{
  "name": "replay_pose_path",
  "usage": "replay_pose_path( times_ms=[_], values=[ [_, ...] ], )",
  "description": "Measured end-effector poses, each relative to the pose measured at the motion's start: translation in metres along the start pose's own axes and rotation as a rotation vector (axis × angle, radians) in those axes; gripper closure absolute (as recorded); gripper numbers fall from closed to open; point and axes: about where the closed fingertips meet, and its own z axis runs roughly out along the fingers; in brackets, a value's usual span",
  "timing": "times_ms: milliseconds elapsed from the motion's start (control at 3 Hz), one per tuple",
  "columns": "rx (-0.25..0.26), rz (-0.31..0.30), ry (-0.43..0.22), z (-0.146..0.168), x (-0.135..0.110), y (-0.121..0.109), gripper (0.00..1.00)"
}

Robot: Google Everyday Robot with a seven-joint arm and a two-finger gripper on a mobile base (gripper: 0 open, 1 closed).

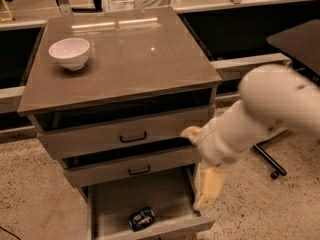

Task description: Pick pepsi can from bottom drawer and place on counter

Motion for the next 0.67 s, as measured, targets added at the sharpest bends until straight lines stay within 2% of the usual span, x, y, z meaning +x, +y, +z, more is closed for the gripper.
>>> replay_pose_path(
  times_ms=[333, 667],
  values=[
    [-0.064, -0.227, 0.079, 0.1146, -0.0077, 0.0315, 0.0],
    [-0.049, -0.223, 0.087, 0.1178, 0.0005, 0.0349, 0.0]
  ],
)
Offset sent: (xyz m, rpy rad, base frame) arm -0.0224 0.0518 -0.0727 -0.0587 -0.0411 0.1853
